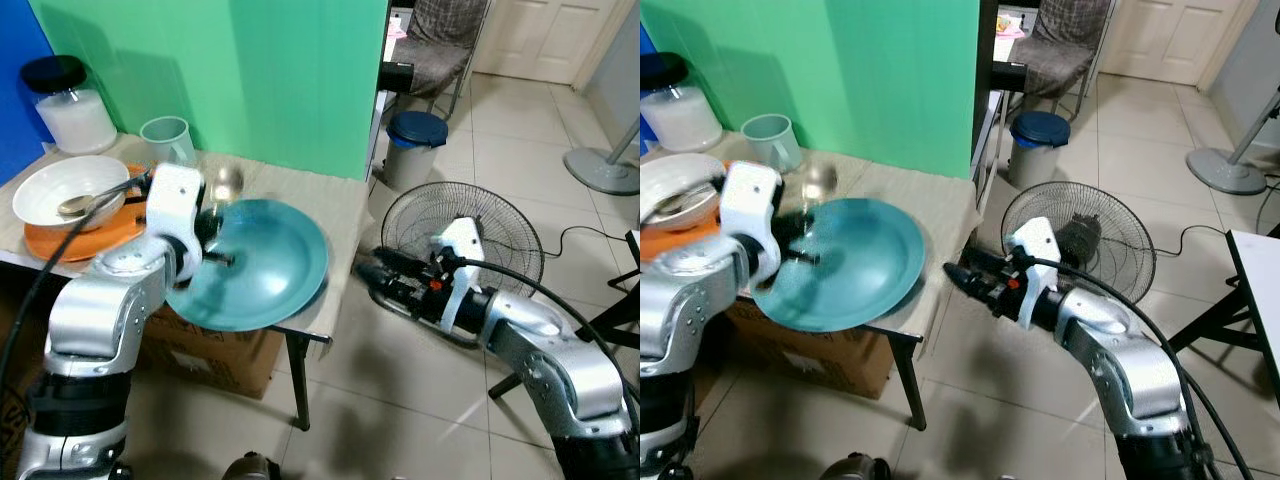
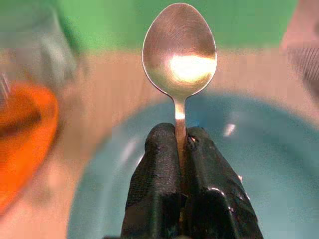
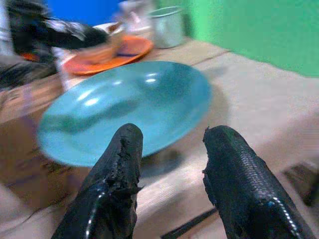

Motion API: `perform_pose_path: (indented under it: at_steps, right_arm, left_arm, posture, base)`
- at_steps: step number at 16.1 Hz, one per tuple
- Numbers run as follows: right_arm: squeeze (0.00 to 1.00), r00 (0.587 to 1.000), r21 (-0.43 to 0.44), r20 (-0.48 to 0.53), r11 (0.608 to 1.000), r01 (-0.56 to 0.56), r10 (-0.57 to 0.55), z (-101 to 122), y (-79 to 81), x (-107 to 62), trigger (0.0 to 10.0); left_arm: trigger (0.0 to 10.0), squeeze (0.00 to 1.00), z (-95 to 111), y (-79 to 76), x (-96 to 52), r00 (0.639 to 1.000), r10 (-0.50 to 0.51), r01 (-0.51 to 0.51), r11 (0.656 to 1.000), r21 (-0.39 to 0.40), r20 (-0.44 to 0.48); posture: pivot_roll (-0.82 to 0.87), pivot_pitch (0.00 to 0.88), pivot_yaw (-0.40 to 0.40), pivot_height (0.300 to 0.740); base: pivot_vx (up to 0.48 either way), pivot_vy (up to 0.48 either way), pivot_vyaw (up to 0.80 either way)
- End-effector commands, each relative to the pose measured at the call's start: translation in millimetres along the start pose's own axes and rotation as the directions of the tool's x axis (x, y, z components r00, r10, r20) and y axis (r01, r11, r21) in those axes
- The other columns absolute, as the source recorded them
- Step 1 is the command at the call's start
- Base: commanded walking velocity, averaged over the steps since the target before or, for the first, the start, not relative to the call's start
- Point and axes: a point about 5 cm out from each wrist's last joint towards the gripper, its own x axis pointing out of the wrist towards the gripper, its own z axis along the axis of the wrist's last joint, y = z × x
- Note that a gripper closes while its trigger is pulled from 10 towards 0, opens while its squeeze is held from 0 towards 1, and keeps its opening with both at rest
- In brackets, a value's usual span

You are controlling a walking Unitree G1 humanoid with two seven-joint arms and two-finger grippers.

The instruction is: Setting the table

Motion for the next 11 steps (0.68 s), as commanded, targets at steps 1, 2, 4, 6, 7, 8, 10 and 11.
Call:
perform_pose_path:
  at_steps: [1, 2, 4, 6, 7, 8, 10, 11]
  right_arm:
    - [0.00, 0.997, -0.015, 0.031, 0.998, 0.068, -0.067, 6, -2.3, -3.4, 10.0]
    - [0.00, 0.986, 0.012, 0.067, 0.988, 0.154, -0.155, 8, -3.5, -5.2, 10.0]
    - [0.00, 0.931, 0.112, 0.087, 0.932, 0.345, -0.355, 2, -6.3, -13.8, 10.0]
    - [0.00, 0.910, 0.134, 0.089, 0.911, 0.391, -0.404, -2, 0.1, -18.1, 10.0]
    - [0.00, 0.913, 0.119, 0.083, 0.913, 0.390, -0.400, -2, 2.6, -18.5, 10.0]
    - [0.00, 0.913, 0.118, 0.080, 0.914, 0.389, -0.399, -3, 3.5, -19.0, 10.0]
    - [0.00, 0.881, 0.125, 0.074, 0.880, 0.457, -0.468, -4, -3.2, -23.9, 10.0]
    - [0.00, 0.869, 0.121, 0.073, 0.869, 0.480, -0.490, -3, -5.9, -25.7, 10.0]
  left_arm:
    - [0.0, 0.00, 10, -4.6, -7.0, 0.996, 0.005, -0.007, 1.000, 0.025, 0.089]
    - [3.5, 0.00, 12, -12.6, -13.3, 0.989, 0.002, -0.010, 0.998, 0.054, 0.151]
    - [5.8, 0.00, 3, -35.8, -27.1, 0.977, -0.026, 0.012, 0.998, 0.068, 0.213]
    - [10.0, 0.00, -12, -49.0, -32.1, 0.978, -0.027, 0.010, 0.997, 0.081, 0.209]
    - [10.0, 0.00, -13, -54.9, -34.4, 0.974, -0.049, 0.019, 0.990, 0.136, 0.220]
    - [10.0, 0.00, -13, -59.1, -35.9, 0.973, -0.068, 0.036, 0.989, 0.145, 0.220]
    - [10.0, 0.00, -16, -66.2, -38.4, 0.971, -0.070, 0.038, 0.989, 0.141, 0.230]
    - [10.0, 0.00, -19, -65.4, -39.6, 0.971, -0.048, 0.017, 0.991, 0.131, 0.233]
  posture:
    - [-0.05, 0.002, 0.034, 0.740]
    - [-0.06, 0.001, 0.035, 0.740]
    - [-0.07, 0.000, 0.038, 0.740]
    - [-0.08, 0.000, 0.045, 0.740]
    - [-0.08, 0.000, 0.048, 0.740]
    - [-0.08, 0.000, 0.051, 0.740]
    - [-0.08, 0.000, 0.052, 0.740]
    - [-0.09, 0.000, 0.056, 0.740]
  base:
    - [0.000, 0.000, 0.00]
    - [0.000, 0.000, 0.00]
    - [0.000, 0.000, -0.80]
    - [0.000, 0.000, -0.80]
    - [0.000, 0.000, -0.80]
    - [0.000, 0.000, -0.80]
    - [0.000, 0.000, -0.80]
    - [0.000, 0.000, -0.80]
